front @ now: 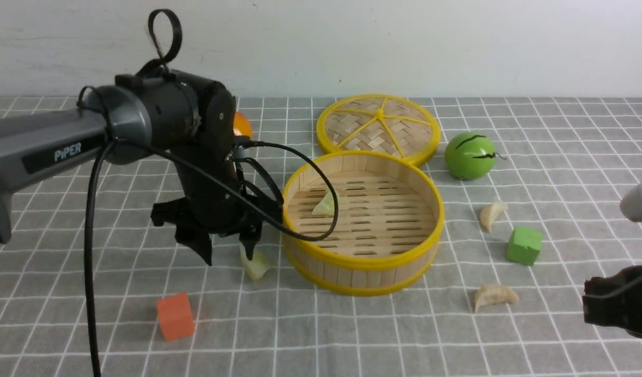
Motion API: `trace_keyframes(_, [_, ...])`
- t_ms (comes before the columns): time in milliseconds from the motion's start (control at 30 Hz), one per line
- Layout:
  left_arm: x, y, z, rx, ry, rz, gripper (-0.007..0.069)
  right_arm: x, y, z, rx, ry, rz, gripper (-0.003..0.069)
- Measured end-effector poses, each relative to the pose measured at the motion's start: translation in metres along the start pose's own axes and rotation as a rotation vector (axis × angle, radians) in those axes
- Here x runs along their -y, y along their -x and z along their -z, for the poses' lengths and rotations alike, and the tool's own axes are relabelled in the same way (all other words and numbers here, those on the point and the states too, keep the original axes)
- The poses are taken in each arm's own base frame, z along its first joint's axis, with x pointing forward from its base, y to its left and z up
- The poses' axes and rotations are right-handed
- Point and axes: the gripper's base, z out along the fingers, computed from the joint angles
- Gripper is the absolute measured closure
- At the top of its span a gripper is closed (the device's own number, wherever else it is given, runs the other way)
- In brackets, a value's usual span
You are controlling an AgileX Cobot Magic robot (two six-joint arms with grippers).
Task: Put the dumplings into the steamer on the table with the grey tablecloth.
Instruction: 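Reach for and grasp a dumpling on the table with the left gripper, then place the dumpling into the bamboo steamer basket with the left gripper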
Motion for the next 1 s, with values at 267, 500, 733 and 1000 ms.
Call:
trace_keyframes(267, [0.004,0.003,-0.032,0.012,-0.024,0.029,0.0196,0.000,0.000,0.000,0.000,0.002,-0.004,0.0639])
trace_keyframes(500, [0.004,0.003,-0.034,-0.014,-0.005,-0.010,0.0414,0.000,0.000,0.000,0.000,0.002,-0.003,0.0632])
trace_keyframes(733, [0.016,0.017,0.036,0.066,-0.063,-0.103,0.0415,0.000,0.000,0.000,0.000,0.002,-0.004,0.0625])
trace_keyframes(1000, [0.083,0.008,0.085,0.248,-0.233,-0.271,0.0415,0.000,0.001,0.000,0.007,0.002,-0.004,0.0618])
